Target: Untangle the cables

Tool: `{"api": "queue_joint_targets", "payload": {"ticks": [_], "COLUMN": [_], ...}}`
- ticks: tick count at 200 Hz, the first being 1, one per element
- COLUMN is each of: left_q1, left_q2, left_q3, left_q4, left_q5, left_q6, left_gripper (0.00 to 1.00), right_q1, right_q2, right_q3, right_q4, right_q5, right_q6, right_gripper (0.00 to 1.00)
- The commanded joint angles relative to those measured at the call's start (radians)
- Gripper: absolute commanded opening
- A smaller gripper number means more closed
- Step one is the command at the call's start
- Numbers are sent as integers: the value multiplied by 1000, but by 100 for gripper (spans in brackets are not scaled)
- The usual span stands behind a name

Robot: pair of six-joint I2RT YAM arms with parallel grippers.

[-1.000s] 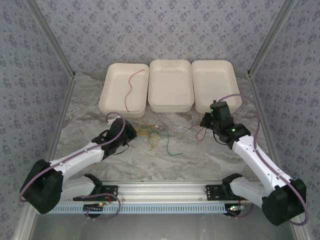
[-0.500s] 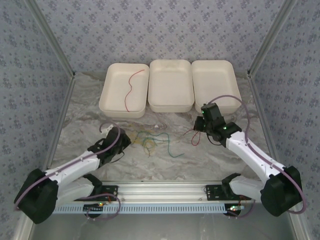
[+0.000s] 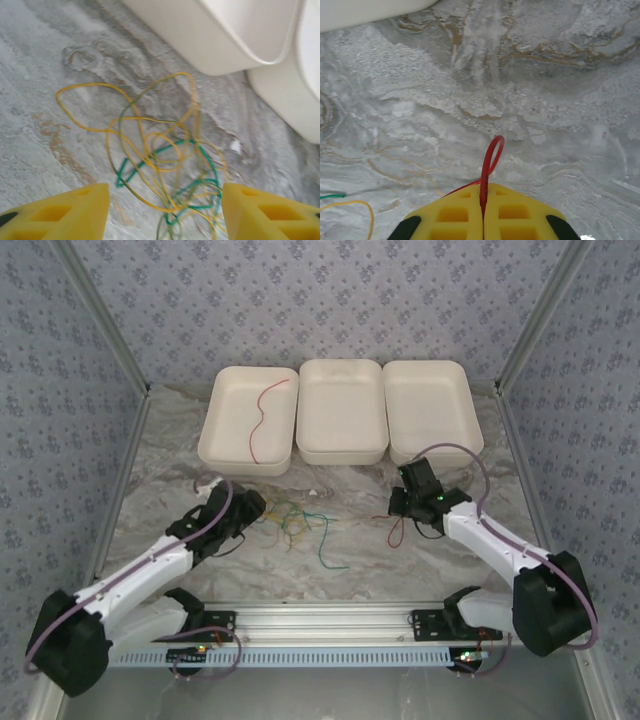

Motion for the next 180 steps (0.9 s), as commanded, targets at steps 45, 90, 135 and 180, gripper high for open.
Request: {"api": "queue_joint_targets", "payload": {"ticks": [45, 90, 135, 180], "left_q1": [-266, -435, -503, -539], "left_q2": [141, 414, 682, 856], "left_q3": [189, 270, 502, 608], "left_q4": [8, 193, 198, 228], "left_q5": [64, 64, 96, 128], "left_q6": [15, -37, -19, -113], "left_gripper": [62, 57, 57, 59], "right_q1": [-92, -94, -54, 1], "right_q2": [-118, -372, -508, -594], "right_q3": [-19, -111, -290, -356], "right_q4": [-84, -173, -102, -119], "right_q5": [20, 10, -52, -24], "right_q6": [-31, 73, 261, 399], "right_gripper": [48, 51, 39, 37]}}
